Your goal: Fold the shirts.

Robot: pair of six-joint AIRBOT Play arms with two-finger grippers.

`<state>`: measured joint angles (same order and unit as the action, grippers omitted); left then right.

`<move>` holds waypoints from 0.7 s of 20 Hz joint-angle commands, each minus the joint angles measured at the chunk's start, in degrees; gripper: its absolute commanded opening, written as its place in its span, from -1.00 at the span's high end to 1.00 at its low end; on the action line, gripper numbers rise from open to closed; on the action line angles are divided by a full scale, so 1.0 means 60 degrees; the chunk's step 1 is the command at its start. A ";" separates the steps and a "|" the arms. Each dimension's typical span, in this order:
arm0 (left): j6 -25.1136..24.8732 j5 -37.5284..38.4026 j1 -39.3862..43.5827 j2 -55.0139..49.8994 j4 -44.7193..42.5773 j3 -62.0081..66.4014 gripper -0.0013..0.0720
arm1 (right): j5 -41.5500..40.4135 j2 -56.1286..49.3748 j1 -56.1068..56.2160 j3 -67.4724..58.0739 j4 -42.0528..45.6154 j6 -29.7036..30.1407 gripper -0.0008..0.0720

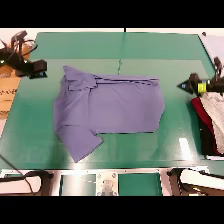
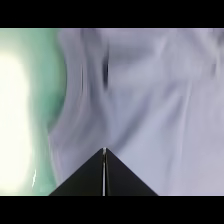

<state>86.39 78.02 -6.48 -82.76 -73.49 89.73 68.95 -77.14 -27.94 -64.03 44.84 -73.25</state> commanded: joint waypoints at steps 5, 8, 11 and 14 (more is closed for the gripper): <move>-0.0863 0.0321 -0.1617 0.4051 0.0448 -0.6998 0.91 | -0.0892 0.4105 -0.0135 0.5963 0.1781 -0.0976 0.92; -0.0980 -0.0324 -0.3013 0.4080 0.1089 -0.8688 0.90 | -0.1373 0.4255 -0.0113 0.7195 0.1668 -0.0973 -0.05; -0.0973 -0.1435 -0.3359 0.4076 0.1821 -0.9216 -0.20 | -0.2412 0.4204 0.0208 0.7854 0.0652 -0.0608 -0.12; -0.0987 -0.2444 -0.3359 0.4044 0.2124 -0.9515 -0.20 | -0.3198 0.3679 0.0914 0.8018 0.0029 -0.0608 -0.12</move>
<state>80.77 69.58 -25.34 -58.81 -63.79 36.01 55.33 -53.39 -25.47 -18.48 48.56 -77.54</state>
